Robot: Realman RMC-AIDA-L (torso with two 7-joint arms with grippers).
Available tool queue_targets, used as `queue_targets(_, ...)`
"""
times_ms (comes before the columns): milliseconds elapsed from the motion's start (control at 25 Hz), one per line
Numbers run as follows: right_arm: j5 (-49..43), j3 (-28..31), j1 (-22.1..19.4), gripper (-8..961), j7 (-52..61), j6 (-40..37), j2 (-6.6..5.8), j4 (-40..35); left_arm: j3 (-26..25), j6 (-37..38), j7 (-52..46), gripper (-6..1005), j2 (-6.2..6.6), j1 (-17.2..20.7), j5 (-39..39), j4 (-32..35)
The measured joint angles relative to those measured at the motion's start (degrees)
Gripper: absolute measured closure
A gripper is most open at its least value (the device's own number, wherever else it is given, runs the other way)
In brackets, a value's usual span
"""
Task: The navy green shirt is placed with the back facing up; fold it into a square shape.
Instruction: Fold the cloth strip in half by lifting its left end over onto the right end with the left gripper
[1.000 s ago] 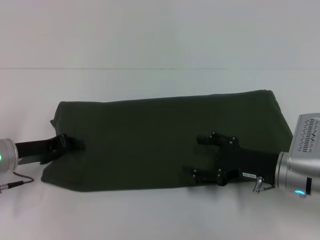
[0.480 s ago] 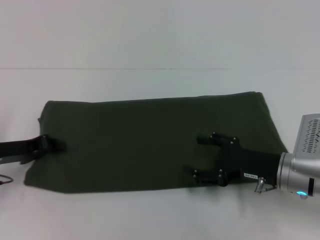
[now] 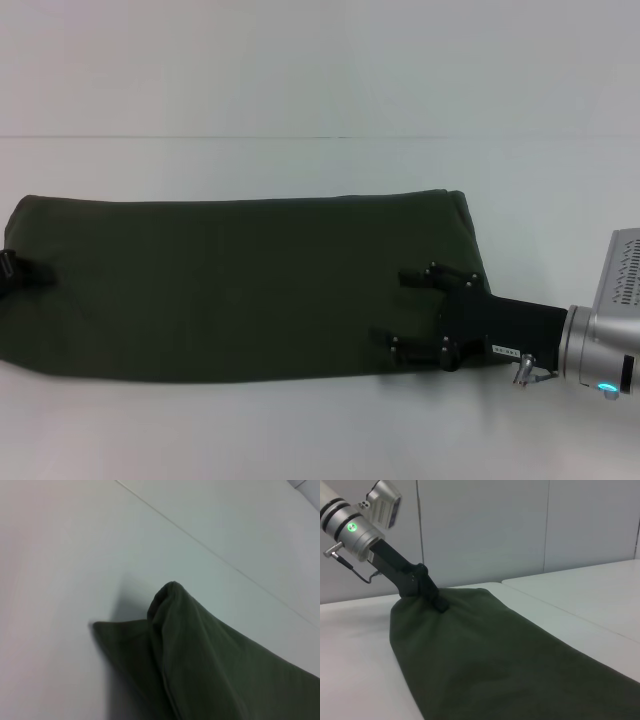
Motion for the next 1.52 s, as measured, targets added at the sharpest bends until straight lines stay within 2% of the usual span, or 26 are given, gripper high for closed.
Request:
queue_targets(200, 0.01, 0.35, -0.01, 28, 0.02, 0.0, 0.04, 0.15, 0.07, 2.86, -2.39, 919, 0.07, -0.5, 0.21, 1.26)
queue_targets(440, 0.01, 1.23, -0.73, 28, -0.13, -0.09, 0.1, 0.27, 0.03, 9.69, -7.95, 918, -0.37, -2.25, -0.17, 4.88)
queue_targets(480, 0.01, 1.33, -0.81, 28, -0.25, -0.1, 0.09, 0.29, -0.14, 13.63, -10.09, 918, -0.81, -3.74, -0.85, 7.15)
queue_targets(640, 0.01, 1.37, -1.23, 28, -0.46, -0.29, 0.09, 0.33, -0.12, 19.27, -13.69, 918, -2.07, -7.11, -3.51, 10.18)
queue_targets(720, 0.18, 1.42, -1.55, 28, -0.47, -0.45, 0.09, 0.34, 0.02, 21.26, -15.18, 918, -3.08, -9.89, -5.3, 11.04)
queue_targets(800, 0.53, 1.46, -2.16, 28, -0.38, -0.54, 0.05, 0.19, 0.11, 22.23, -15.92, 918, -4.67, -12.57, -6.82, 11.06)
queue_targets(920, 1.11, 2.15, -3.46, 28, -0.09, -1.33, -0.08, -0.11, 0.41, 22.08, -16.16, 919, -8.12, -16.45, -7.86, 9.87)
queue_targets(960, 1.29, 2.89, -4.18, 28, -0.11, -1.89, -0.12, -0.15, 0.41, 22.08, -16.16, 919, -8.12, -16.45, -7.86, 9.87)
queue_targets(1000, 1.34, 3.64, -4.81, 28, -0.21, -2.38, -0.17, -0.18, 0.62, 19.5, -15.03, 919, -11.01, -18.58, -7.91, 7.99)
queue_targets(1200, 1.39, 8.04, -8.23, 28, -0.54, -5.35, -0.41, -0.37, 2.64, 11.02, -10.16, 919, -14.99, -19.74, -8.18, 3.29)
queue_targets(1280, 1.4, 9.02, -9.3, 28, -0.55, -6.25, -0.44, -0.75, 3.2, 7.69, -7.62, 919, -15.53, -19.79, -9.41, 0.15)
queue_targets(1400, 1.41, 10.1, -10.79, 28, -0.56, -7.39, -0.44, -1.62, 3.25, 4.69, -4.26, 919, -15.45, -19.29, -12.22, -4.07)
queue_targets(1520, 1.38, 10.91, -11.28, 28, -0.55, -8.25, -0.45, -1.82, 3.05, 4.38, -3.68, 919, -15.14, -17.5, -13.44, -3.06)
